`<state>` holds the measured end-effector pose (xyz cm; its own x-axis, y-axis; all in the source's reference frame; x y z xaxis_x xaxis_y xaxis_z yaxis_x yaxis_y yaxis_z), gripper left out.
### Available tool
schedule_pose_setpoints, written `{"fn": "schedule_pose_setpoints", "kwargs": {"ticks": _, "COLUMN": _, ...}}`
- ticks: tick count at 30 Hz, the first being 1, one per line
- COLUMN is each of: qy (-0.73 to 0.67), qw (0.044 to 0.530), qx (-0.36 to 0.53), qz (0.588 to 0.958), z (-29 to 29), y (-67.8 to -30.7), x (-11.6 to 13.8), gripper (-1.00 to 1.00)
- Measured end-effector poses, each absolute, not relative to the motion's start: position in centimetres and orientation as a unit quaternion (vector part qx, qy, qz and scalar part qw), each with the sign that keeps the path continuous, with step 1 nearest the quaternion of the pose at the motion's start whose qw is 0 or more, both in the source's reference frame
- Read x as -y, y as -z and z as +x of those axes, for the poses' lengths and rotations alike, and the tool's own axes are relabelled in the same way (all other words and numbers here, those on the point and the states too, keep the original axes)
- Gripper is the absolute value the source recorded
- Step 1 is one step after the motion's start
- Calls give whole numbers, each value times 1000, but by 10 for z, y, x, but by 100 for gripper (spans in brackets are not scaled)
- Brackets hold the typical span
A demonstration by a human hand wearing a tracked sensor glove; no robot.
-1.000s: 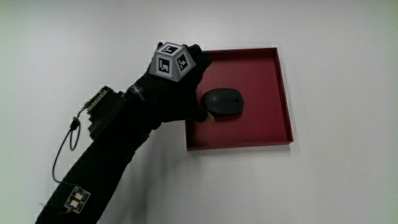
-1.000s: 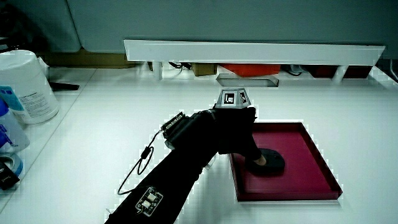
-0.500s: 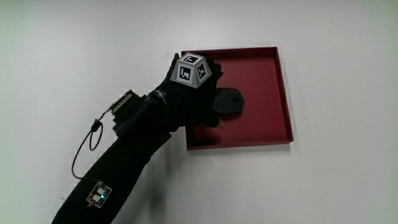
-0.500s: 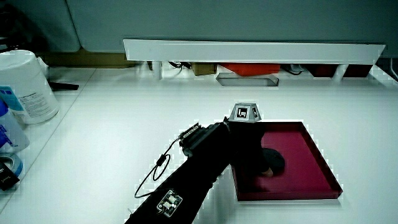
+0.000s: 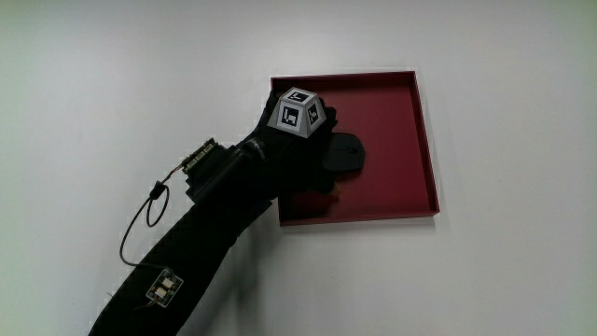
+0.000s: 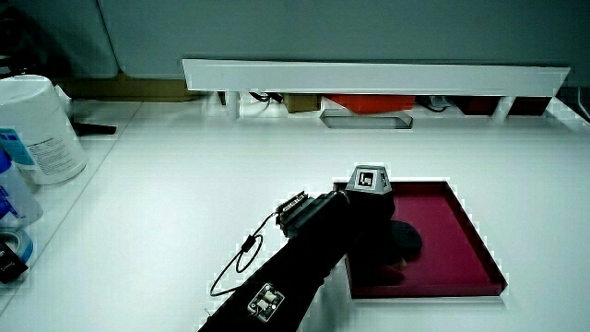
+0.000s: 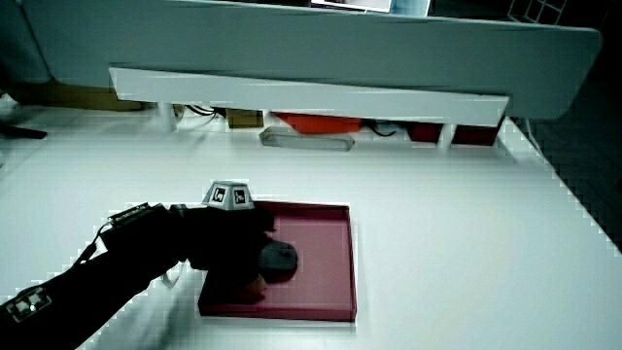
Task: Pick mouse from plate
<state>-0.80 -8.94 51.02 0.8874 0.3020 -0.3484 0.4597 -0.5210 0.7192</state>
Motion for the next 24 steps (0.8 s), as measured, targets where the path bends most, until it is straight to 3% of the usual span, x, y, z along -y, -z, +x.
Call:
{"fn": "schedule_pose_setpoints", "kwargs": {"ticks": 2, "qy": 98, "qw": 433, "qx": -221, "qz": 869, "z": -7, "y": -512, "x": 89, "gripper": 0}}
{"fn": "schedule_pose_setpoints", "kwargs": {"ticks": 18, "qy": 104, "qw": 384, "qx": -238, "qz": 886, "z": -6, "y": -509, "x": 85, "gripper": 100}}
{"fn": "schedule_pose_setpoints", "kwargs": {"ticks": 24, "qy": 111, "qw": 376, "qx": -247, "qz": 886, "z": -6, "y": -499, "x": 85, "gripper": 100}}
